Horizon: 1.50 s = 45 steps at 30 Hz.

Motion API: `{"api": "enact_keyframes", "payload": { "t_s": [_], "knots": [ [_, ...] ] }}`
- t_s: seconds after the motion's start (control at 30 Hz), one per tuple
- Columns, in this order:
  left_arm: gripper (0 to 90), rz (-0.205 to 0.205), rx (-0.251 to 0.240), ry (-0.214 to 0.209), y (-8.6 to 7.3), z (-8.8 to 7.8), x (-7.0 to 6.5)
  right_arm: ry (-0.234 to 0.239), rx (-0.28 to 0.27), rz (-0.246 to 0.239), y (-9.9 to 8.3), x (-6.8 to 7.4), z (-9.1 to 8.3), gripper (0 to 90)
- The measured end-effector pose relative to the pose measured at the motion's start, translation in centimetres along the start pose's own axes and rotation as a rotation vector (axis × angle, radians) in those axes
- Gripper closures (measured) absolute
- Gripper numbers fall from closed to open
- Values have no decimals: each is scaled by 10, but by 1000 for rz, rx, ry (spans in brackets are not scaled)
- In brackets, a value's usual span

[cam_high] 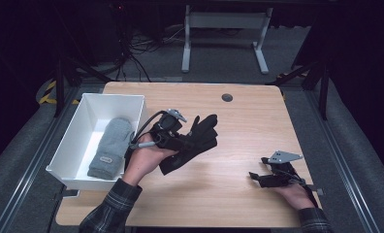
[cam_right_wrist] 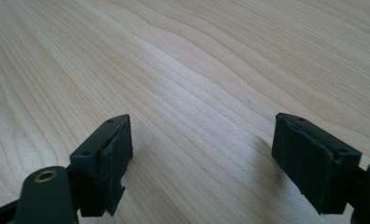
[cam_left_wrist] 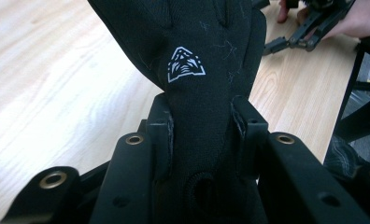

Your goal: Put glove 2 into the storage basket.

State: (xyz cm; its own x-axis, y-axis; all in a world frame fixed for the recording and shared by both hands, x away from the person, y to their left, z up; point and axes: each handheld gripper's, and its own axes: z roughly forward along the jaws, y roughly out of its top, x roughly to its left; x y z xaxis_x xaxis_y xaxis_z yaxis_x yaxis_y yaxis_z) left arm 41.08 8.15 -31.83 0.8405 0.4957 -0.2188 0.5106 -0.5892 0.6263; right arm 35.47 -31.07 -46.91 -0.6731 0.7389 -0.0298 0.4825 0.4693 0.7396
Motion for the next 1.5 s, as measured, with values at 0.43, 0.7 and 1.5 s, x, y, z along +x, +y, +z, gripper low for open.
{"api": "enact_keyframes", "payload": {
  "t_s": [0.43,0.7,1.5],
  "knots": [
    [668,-52,-55,104,-9,-64,24,-1,0,0,0,0,0,208],
    [668,-123,-95,169,-33,-96,45,-2,0,0,0,0,0,207],
    [666,-392,-61,370,-123,-105,116,-4,0,5,1,0,1,207]
  ]
}}
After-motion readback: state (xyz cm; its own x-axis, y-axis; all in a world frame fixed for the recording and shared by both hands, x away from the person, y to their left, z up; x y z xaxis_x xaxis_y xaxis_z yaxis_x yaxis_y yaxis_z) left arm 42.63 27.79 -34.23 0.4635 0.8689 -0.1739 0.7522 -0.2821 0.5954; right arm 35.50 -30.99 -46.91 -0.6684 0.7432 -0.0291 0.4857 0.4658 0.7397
